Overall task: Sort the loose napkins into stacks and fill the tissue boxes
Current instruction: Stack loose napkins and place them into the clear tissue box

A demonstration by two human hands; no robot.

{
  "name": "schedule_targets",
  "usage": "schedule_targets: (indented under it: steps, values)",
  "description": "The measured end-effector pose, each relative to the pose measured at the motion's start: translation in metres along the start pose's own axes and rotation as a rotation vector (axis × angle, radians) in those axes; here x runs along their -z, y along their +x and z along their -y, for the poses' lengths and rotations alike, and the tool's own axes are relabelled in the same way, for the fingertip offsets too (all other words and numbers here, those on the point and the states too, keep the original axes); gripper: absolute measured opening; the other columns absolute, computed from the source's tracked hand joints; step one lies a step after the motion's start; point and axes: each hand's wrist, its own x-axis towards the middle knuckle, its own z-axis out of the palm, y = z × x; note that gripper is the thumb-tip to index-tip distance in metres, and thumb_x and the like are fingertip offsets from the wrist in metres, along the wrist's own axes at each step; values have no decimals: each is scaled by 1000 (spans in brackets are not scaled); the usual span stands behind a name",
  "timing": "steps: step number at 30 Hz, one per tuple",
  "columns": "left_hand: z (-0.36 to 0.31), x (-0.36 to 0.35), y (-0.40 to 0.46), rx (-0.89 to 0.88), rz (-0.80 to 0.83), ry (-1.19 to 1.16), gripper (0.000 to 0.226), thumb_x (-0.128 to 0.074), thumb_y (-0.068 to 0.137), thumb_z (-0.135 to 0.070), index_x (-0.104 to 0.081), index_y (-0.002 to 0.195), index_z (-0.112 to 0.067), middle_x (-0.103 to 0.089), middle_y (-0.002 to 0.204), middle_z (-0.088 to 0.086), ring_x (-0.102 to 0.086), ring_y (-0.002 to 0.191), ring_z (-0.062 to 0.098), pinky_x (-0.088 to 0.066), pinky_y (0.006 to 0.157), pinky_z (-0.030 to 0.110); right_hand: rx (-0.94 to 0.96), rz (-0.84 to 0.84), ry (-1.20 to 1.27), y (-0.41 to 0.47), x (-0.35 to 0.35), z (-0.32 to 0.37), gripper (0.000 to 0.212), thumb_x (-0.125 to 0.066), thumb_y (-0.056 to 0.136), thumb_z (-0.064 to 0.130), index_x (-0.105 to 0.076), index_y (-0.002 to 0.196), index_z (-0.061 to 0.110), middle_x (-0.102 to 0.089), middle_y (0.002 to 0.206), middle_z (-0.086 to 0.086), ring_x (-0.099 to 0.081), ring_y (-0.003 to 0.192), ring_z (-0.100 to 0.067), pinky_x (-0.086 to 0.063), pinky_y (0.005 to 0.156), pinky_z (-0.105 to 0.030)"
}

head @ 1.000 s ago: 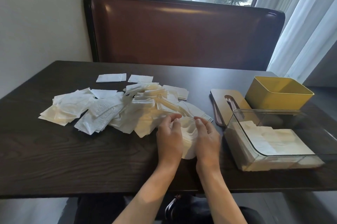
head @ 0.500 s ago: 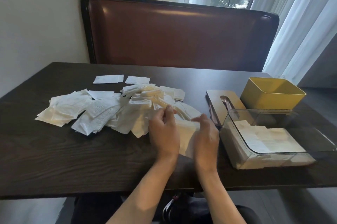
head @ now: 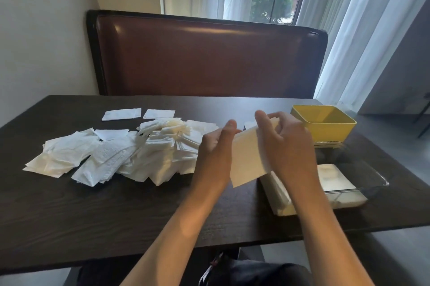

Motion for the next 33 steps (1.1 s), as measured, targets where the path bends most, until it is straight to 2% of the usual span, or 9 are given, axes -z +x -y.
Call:
schedule_targets:
  steps: [3, 7, 10, 12, 14, 17, 20, 25, 33]
  values:
    - [-4, -8, 3, -138, 166, 63, 36, -56, 91, -45, -65, 74, -16, -56, 56, -12, -52, 51, 0, -37, 50, 12, -23, 43, -84, 21, 17, -6, 50, -42, 91, 62, -63, 92, 17, -63, 81, 0, -63, 81, -23, -53, 74, -39]
    - [-10, -22, 10, -128, 340, 180, 9, -73, 89, -30, -72, 95, -22, -70, 73, -10, -65, 69, 3, -50, 61, 21, -46, 76, -128, 41, 38, -16, 46, -48, 94, 53, -62, 79, 12, -63, 75, -3, -60, 77, -23, -46, 67, -35]
    - [-10, -34, 17, -46, 546, 272, 31, -68, 82, -36, -69, 105, -16, -73, 93, 2, -70, 90, 17, -54, 80, 37, -51, 116, -76, 50, 50, -25, 42, -51, 93, 53, -62, 71, 19, -61, 73, 1, -58, 74, -17, -44, 66, -31]
    - [-8, -43, 19, 21, 606, 236, 39, -64, 79, -35, -66, 111, -13, -73, 104, 8, -69, 101, 26, -54, 88, 44, -64, 155, -40, 52, 55, -33, 53, -50, 94, 52, -57, 66, 9, -54, 66, -3, -52, 66, -16, -40, 65, -32]
    - [-6, -51, 23, 118, 552, 96, 48, -63, 76, -34, -63, 120, -13, -71, 112, 13, -68, 105, 31, -57, 81, 44, -122, 171, 105, 51, 61, -39, 57, -49, 96, 51, -61, 76, -1, -54, 67, -6, -51, 64, -15, -41, 64, -32]
    - [-6, -63, 28, 191, 363, -116, 56, -62, 75, -36, -58, 127, -16, -68, 119, 16, -68, 104, 32, -52, 59, 28, -261, 209, 282, 48, 67, -51, 49, -44, 97, 56, -69, 96, 13, -70, 87, -2, -66, 77, -18, -53, 71, -35]
    - [-6, -76, 31, 179, 253, -127, 51, -58, 76, -37, -56, 124, -22, -68, 114, 11, -67, 100, 29, -50, 58, 28, -417, 370, 426, 44, 66, -57, 49, -42, 98, 58, -67, 108, 18, -73, 97, -6, -71, 88, -24, -56, 72, -34]
    - [-1, -93, 29, 148, 299, 8, 26, -47, 103, -22, -50, 129, -25, -63, 111, 5, -64, 98, 24, -51, 64, 31, -436, 425, 540, 42, 67, -67, 28, -53, 100, 34, -67, 108, 11, -72, 103, -12, -69, 91, -25, -56, 79, -41]
    - [6, -100, 28, 82, 321, 163, 36, -41, 106, -23, -37, 140, -35, -58, 106, -9, -60, 94, 14, -47, 62, 24, -552, 518, 675, 48, 75, -87, 32, -60, 96, 28, -63, 116, 2, -72, 110, -14, -69, 104, -31, -57, 90, -45]
